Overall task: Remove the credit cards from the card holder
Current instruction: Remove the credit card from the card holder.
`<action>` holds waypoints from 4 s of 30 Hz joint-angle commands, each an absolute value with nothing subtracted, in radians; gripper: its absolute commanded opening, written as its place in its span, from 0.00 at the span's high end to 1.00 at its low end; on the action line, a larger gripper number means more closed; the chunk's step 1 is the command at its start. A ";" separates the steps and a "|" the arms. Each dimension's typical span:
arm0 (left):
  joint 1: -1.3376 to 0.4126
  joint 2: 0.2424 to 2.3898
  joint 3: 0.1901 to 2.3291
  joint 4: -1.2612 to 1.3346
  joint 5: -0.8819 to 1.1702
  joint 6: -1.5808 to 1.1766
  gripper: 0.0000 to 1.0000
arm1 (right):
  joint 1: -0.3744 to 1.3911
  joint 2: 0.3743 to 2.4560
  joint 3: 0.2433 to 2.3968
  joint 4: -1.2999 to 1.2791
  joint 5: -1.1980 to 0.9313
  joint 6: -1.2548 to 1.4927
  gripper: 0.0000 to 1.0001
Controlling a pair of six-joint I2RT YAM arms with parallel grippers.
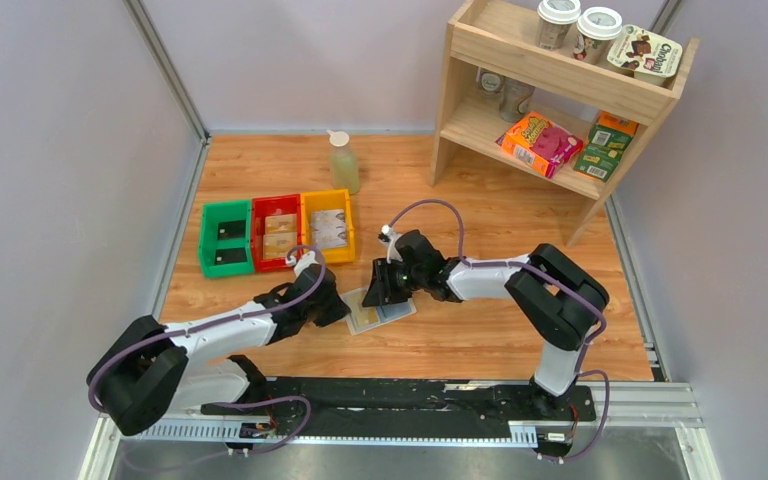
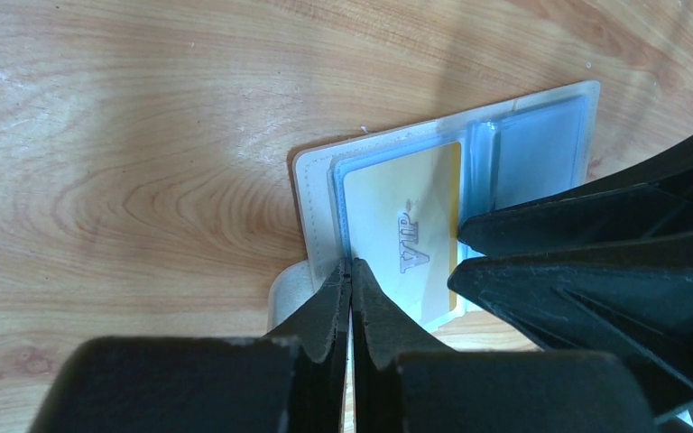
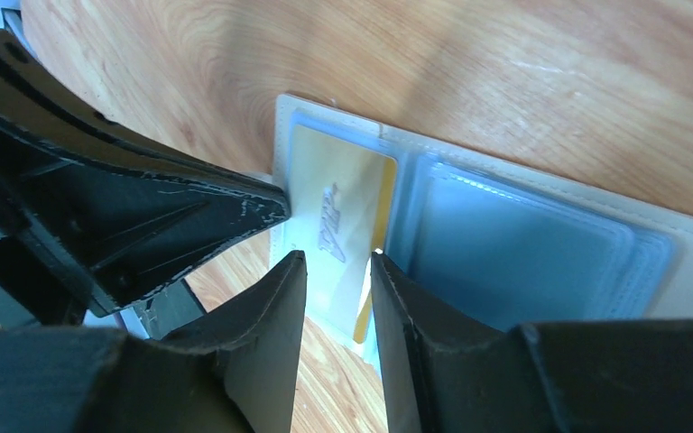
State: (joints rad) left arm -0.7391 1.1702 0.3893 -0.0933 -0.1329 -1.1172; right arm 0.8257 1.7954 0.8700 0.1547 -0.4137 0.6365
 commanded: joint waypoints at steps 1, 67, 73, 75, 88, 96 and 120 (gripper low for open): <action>-0.741 1.167 0.354 -0.149 -0.127 -1.126 0.96 | 0.807 1.805 0.858 0.127 -0.377 0.653 0.62; -0.741 1.108 0.354 -0.011 -0.046 -1.100 0.66 | 0.678 1.871 0.709 0.577 -0.744 0.827 1.00; -0.741 1.038 0.385 0.032 -0.074 -1.069 0.55 | 0.681 1.888 0.726 0.537 -0.741 0.811 0.99; -0.741 1.066 0.394 0.041 -0.075 -1.065 0.63 | 0.681 1.891 0.729 0.535 -0.742 0.813 0.99; -0.739 1.262 0.403 0.040 -0.049 -1.104 0.94 | 0.683 1.882 0.739 0.470 -0.721 0.782 1.00; -0.741 1.281 0.350 0.015 -0.051 -1.155 1.00 | 0.644 1.888 0.697 0.520 -0.698 0.853 1.00; -0.741 1.302 0.362 0.017 -0.035 -1.146 1.00 | 0.620 1.891 0.680 0.592 -0.747 0.881 0.97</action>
State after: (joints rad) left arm -0.7380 1.2724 0.3786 0.0925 -0.0357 -1.1629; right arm 0.6250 1.8809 0.6739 0.5442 -0.7345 0.8833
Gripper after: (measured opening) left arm 0.007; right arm 0.072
